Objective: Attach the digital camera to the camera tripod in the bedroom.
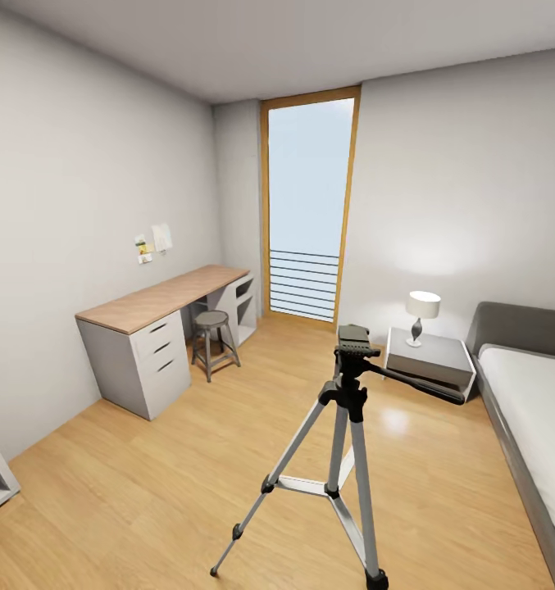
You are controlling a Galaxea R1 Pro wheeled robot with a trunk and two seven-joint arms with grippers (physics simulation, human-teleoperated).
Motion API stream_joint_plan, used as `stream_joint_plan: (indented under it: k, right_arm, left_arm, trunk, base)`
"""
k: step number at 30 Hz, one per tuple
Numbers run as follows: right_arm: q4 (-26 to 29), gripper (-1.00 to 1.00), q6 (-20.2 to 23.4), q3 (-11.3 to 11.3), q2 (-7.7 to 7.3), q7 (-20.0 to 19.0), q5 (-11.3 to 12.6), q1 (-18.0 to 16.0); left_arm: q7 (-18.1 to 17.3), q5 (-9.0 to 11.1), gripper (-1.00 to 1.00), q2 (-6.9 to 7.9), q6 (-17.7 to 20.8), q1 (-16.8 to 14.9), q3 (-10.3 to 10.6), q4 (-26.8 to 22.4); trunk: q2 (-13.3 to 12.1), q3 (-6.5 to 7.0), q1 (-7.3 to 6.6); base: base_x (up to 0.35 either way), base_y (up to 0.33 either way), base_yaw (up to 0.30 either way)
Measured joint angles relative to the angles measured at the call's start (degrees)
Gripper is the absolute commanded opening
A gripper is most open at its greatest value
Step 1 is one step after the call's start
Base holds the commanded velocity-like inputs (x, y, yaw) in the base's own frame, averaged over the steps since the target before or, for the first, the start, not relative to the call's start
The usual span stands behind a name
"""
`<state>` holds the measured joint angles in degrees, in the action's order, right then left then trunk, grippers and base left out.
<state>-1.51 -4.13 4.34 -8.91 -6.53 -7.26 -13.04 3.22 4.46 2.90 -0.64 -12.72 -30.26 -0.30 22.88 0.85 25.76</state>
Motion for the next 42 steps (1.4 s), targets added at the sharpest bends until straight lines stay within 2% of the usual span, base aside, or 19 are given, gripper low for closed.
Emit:
stream_joint_plan:
  k: [12,42]
  right_arm:
    - [0.0,1.00,0.0,0.0,0.13,0.0,0.1,0.0]
    - [-0.1,1.00,0.2,-0.1,0.15,0.0,0.2,0.0]
  left_arm:
    - [0.0,0.0,-1.00,0.00,0.0,0.0,0.0,0.0]
    - [0.1,0.4,-1.00,0.08,0.0,0.0,0.0,0.0]
  trunk:
    - [0.0,0.00,0.00]
    - [0.0,0.00,0.00]
  base:
    - [0.000,0.000,-0.033]
    - [0.000,0.000,-0.234]
